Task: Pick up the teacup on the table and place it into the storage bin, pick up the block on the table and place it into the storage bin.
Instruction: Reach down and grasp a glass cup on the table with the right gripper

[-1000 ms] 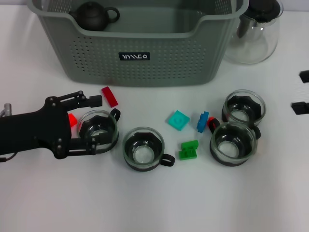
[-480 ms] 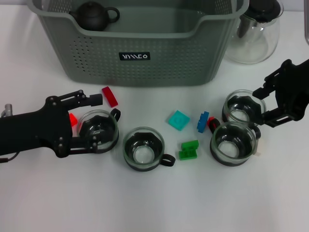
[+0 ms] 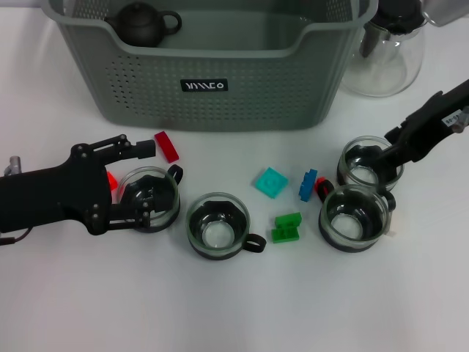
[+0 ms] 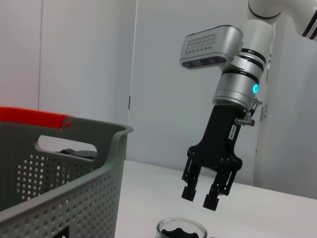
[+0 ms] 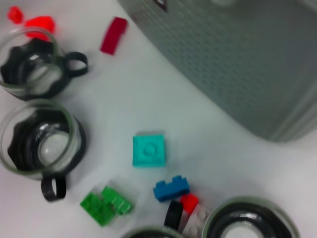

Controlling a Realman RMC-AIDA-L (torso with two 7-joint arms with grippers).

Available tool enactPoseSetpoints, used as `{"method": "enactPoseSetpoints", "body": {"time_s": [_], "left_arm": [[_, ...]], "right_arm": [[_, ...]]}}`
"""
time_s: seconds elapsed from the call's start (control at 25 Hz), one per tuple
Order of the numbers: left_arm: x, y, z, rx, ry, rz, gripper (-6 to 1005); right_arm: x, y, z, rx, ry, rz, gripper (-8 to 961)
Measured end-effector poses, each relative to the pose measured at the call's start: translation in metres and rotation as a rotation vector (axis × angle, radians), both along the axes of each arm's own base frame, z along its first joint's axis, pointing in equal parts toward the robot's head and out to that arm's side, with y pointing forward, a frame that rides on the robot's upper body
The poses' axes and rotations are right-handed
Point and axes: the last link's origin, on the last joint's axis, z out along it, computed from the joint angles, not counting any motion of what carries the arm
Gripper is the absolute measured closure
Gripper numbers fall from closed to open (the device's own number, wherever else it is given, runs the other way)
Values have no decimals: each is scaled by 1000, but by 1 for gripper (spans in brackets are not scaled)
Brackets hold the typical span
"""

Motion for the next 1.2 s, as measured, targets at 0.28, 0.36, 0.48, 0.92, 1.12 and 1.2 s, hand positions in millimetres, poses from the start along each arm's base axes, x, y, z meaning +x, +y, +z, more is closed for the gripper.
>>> {"method": "enactPoseSetpoints", "body": {"time_s": [0.28, 0.36, 0.48, 0.92, 1.12, 1.2], "left_arm": [[-2, 2, -2, 6, 14, 16, 158], [-3, 2, -4, 6, 13, 26, 158], [-4, 2, -6, 5, 11, 36, 158], [-5, 1, -7, 4, 9, 40, 158], [-3, 2, -7, 4, 9, 35, 158], [-3, 2, -7, 4, 9, 35, 158]], "right_arm": [[7, -4, 1, -69, -101, 158, 372], [11, -7, 1, -119, -109, 257, 372], [12, -11, -2, -177, -86, 367, 371], [20, -8, -10, -195, -98, 390, 373], [26, -6, -13, -193, -126, 379, 372], [29, -6, -17, -197, -130, 375, 371]]}}
